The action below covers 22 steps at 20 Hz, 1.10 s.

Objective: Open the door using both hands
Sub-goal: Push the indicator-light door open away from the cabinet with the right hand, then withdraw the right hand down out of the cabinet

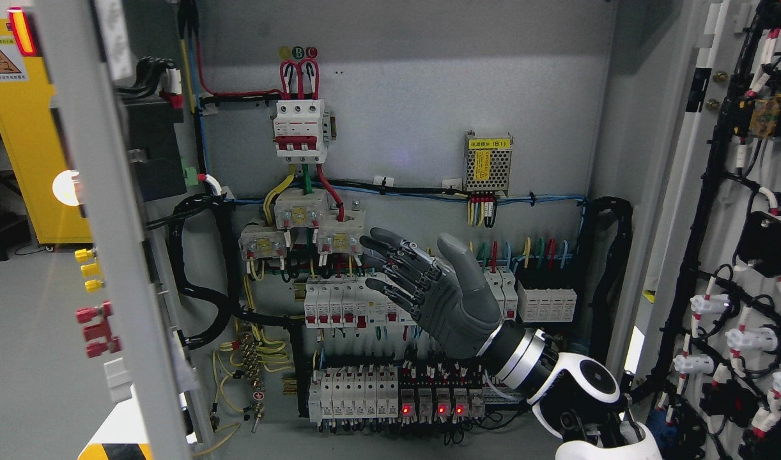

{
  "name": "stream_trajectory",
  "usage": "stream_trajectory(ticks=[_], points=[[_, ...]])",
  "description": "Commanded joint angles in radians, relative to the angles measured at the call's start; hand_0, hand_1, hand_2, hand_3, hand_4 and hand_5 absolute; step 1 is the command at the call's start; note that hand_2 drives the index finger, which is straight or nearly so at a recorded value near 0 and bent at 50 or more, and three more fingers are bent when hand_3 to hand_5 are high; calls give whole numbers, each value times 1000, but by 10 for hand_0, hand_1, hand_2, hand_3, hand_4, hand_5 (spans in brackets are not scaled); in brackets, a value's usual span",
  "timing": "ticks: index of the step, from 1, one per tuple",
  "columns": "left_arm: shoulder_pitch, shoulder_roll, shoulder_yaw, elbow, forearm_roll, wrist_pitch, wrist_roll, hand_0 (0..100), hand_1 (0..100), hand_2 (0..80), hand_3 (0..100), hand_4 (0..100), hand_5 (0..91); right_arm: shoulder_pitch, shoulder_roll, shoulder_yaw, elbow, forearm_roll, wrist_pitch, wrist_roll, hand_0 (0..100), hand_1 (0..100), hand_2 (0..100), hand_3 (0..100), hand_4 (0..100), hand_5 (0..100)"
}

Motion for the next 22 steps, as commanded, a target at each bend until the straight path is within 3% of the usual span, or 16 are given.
stream_trajectory(ticks=[1, 4, 10, 19, 22], points=[[0, -1, 0, 9, 0, 0, 0, 0, 0, 0, 0, 0, 0, 88, -3, 194, -139, -10, -3, 0, 221, 10, 0, 0, 0, 0], [0, -1, 0, 9, 0, 0, 0, 0, 0, 0, 0, 0, 0, 122, 3, 271, -163, -10, -3, 0, 221, 10, 0, 0, 0, 0], [0, 1, 0, 9, 0, 0, 0, 0, 0, 0, 0, 0, 0, 194, 0, 346, -205, -7, -6, -2, 221, 10, 0, 0, 0, 0], [0, 1, 0, 9, 0, 0, 0, 0, 0, 0, 0, 0, 0, 235, 9, 484, -212, 38, 0, -5, 220, 11, 0, 0, 0, 0], [0, 1, 0, 9, 0, 0, 0, 0, 0, 0, 0, 0, 0, 235, 38, 490, -201, 52, 3, -5, 219, 12, 0, 0, 0, 0]])
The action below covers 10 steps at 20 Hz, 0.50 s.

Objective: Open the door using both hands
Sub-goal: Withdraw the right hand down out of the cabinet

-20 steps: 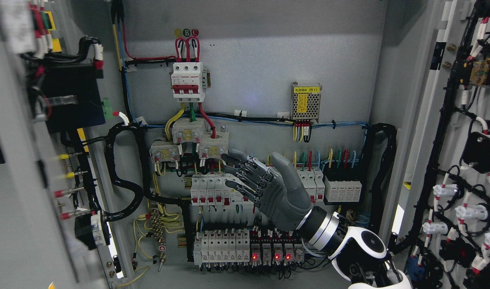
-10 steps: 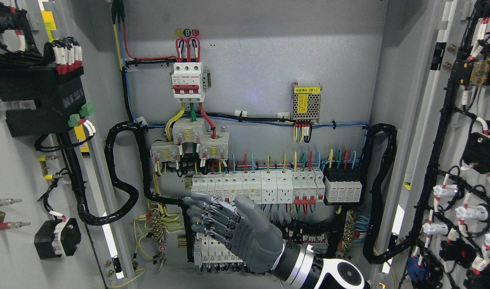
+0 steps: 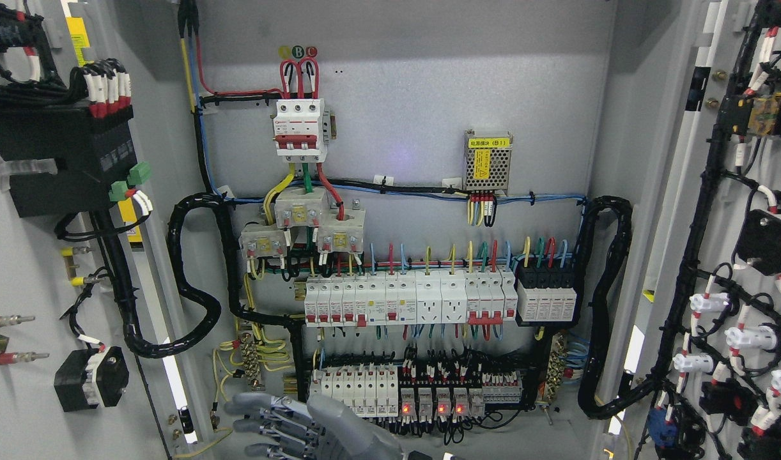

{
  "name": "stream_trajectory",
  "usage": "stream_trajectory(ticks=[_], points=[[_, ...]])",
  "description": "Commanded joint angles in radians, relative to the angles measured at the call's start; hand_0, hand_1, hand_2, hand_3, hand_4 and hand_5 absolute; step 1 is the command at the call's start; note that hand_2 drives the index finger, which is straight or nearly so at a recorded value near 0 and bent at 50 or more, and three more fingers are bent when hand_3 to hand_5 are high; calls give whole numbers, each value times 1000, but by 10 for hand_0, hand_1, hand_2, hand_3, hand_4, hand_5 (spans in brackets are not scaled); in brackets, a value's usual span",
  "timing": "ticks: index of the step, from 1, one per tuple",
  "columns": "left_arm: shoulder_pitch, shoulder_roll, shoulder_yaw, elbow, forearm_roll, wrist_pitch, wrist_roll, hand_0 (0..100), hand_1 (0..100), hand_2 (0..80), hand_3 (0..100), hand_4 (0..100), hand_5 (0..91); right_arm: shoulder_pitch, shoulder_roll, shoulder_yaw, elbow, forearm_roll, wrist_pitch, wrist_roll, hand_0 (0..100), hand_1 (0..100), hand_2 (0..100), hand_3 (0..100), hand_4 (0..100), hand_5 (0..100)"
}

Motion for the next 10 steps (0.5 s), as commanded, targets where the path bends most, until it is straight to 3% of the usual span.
stream_trajectory(ticks=[1, 5, 10], points=[[0, 1, 0, 9, 0, 0, 0, 0, 0, 0, 0, 0, 0, 20, 41, 133, -22, 31, 3, -1, 219, 12, 0, 0, 0, 0], [0, 1, 0, 9, 0, 0, 0, 0, 0, 0, 0, 0, 0, 19, 83, 135, -7, 52, 3, -1, 220, 11, 0, 0, 0, 0], [0, -1, 0, 9, 0, 0, 0, 0, 0, 0, 0, 0, 0, 11, 84, 199, 7, 86, 0, -2, 220, 10, 0, 0, 0, 0]])
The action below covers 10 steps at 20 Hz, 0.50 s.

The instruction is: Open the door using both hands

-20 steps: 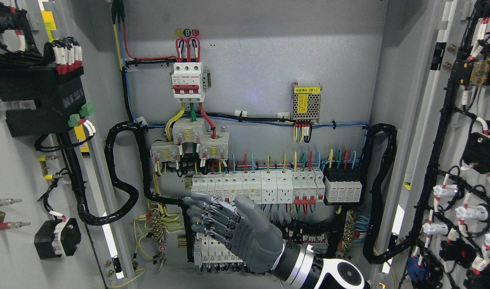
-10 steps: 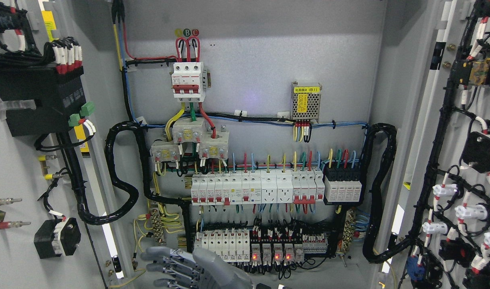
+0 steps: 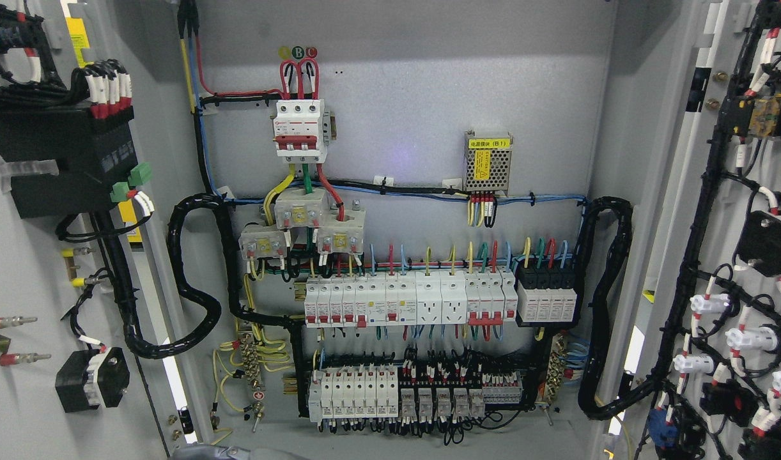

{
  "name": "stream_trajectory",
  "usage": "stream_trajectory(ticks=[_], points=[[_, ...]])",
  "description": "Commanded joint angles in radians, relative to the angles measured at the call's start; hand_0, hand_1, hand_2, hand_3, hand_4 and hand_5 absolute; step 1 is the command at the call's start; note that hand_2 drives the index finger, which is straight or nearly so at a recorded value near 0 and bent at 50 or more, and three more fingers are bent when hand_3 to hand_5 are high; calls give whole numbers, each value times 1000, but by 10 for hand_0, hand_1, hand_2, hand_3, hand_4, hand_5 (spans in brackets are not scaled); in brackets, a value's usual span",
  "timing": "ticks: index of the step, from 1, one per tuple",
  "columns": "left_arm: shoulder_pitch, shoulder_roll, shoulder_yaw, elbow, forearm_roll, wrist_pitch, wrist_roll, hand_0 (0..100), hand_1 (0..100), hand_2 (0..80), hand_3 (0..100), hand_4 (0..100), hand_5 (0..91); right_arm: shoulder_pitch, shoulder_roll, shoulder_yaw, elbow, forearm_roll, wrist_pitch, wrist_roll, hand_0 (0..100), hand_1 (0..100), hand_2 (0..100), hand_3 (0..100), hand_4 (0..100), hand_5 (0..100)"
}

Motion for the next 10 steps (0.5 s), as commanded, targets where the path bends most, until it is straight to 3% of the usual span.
stream_trajectory(ticks=[1, 8, 10], points=[[0, -1, 0, 9, 0, 0, 0, 0, 0, 0, 0, 0, 0, -5, 39, 124, 10, 30, -2, -2, 220, 10, 0, 0, 0, 0], [0, 0, 0, 9, 0, 0, 0, 0, 0, 0, 0, 0, 0, -22, 39, 161, 24, 32, -1, -3, 221, 10, 0, 0, 0, 0], [0, -1, 0, 9, 0, 0, 0, 0, 0, 0, 0, 0, 0, -43, 41, 163, 39, 30, -1, -21, 221, 9, 0, 0, 0, 0]])
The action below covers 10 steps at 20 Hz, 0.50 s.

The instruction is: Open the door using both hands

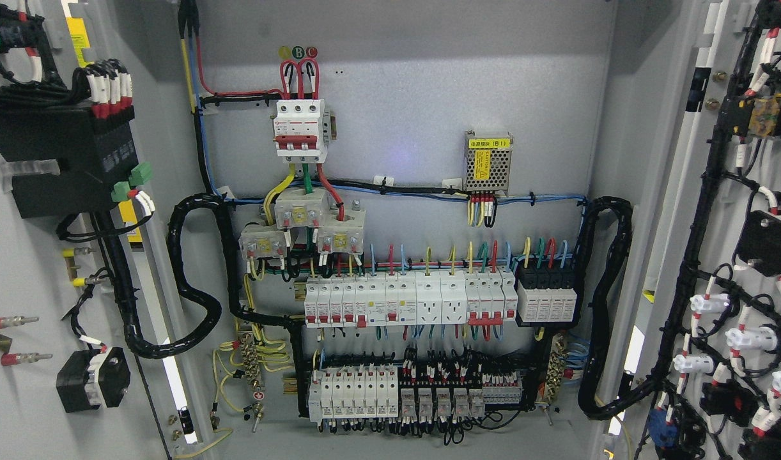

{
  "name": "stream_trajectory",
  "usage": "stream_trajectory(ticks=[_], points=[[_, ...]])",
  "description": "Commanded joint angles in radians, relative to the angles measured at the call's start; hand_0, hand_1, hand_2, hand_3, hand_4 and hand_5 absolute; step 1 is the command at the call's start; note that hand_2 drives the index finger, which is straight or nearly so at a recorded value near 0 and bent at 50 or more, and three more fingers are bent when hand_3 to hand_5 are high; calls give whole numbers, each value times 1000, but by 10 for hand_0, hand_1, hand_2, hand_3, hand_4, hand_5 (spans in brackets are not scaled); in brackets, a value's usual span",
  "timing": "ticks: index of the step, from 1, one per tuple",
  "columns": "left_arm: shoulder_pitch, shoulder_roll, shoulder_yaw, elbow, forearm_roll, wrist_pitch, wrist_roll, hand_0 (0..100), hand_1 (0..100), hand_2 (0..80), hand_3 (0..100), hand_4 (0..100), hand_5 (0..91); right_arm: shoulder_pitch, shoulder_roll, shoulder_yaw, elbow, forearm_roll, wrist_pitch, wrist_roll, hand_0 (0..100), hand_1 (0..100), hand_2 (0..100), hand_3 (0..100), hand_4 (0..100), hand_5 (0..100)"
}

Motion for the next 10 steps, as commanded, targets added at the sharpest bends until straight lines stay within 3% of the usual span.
stream_trajectory(ticks=[1, 4, 10], points=[[0, -1, 0, 9, 0, 0, 0, 0, 0, 0, 0, 0, 0, -38, 17, 77, 34, 3, 0, -32, 221, 9, 0, 0, 0, 0], [0, 0, 0, 9, 0, 0, 0, 0, 0, 0, 0, 0, 0, -67, 19, 99, 42, 0, -4, -67, 220, 11, 0, 0, 0, 0], [0, -1, 0, 9, 0, 0, 0, 0, 0, 0, 0, 0, 0, -70, 19, 117, 34, -2, -11, -70, 220, 11, 0, 0, 0, 0]])
